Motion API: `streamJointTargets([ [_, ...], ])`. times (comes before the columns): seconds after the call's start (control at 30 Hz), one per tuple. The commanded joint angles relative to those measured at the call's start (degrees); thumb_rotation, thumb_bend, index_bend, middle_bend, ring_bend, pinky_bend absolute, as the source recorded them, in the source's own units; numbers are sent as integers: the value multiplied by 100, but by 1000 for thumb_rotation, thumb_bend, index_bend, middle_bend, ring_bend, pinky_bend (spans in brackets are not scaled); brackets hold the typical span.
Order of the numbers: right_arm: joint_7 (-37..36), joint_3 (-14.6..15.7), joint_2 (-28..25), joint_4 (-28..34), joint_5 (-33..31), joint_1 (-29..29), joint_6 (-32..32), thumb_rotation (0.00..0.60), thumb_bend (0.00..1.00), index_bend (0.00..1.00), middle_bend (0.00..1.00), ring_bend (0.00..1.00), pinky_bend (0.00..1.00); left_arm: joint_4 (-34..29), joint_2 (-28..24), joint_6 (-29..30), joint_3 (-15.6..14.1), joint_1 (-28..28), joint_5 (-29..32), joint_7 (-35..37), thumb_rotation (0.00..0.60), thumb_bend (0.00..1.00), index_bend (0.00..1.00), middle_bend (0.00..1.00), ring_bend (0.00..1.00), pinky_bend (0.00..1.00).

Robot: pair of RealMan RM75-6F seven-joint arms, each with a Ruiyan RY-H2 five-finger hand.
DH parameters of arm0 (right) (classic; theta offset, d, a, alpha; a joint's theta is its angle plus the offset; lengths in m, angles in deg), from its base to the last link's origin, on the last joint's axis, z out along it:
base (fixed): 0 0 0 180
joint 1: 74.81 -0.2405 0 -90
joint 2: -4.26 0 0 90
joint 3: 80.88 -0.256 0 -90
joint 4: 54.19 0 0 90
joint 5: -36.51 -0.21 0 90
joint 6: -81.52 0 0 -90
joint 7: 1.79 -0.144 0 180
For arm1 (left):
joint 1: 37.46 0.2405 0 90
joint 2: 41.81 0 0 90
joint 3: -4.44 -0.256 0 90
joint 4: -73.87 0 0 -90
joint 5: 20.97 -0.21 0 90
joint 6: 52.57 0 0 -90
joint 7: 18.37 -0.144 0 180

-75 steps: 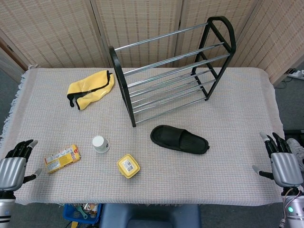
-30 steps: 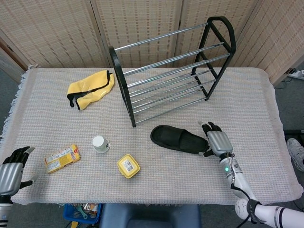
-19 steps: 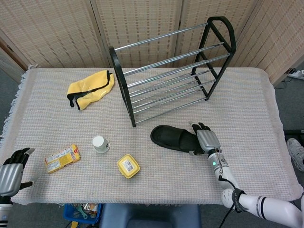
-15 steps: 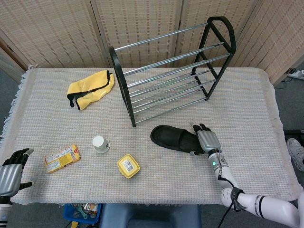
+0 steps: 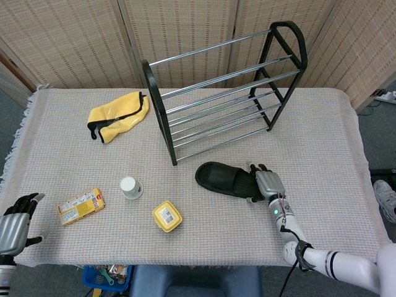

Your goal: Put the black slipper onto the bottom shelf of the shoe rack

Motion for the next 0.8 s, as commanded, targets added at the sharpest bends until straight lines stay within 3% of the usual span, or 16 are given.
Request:
streamJointTargets([
  [0.03,10,18,17,-28,-44,-32,-2,600,153,0,242,113,203,12,1,2,-1,9,9,15,600,200,168,164,152,318],
  [0.33,-11,55,95,-85,-82,-102,60,600,161,1,263,128,203,55,18,0,-10,30,17,52,600,200,169,163,152,318],
  [0.57,-178,69,197,-163,87,-35,229,600,256,70,327,175,236,87,33,-13,-15,38,25,66,600,200,168,163,152,318],
  [0.8,-644,44,130,-6,687,266,727,600,302,136,374,213,283,102,41,-26,-8,29,20,68,600,200,168,163,152,318],
])
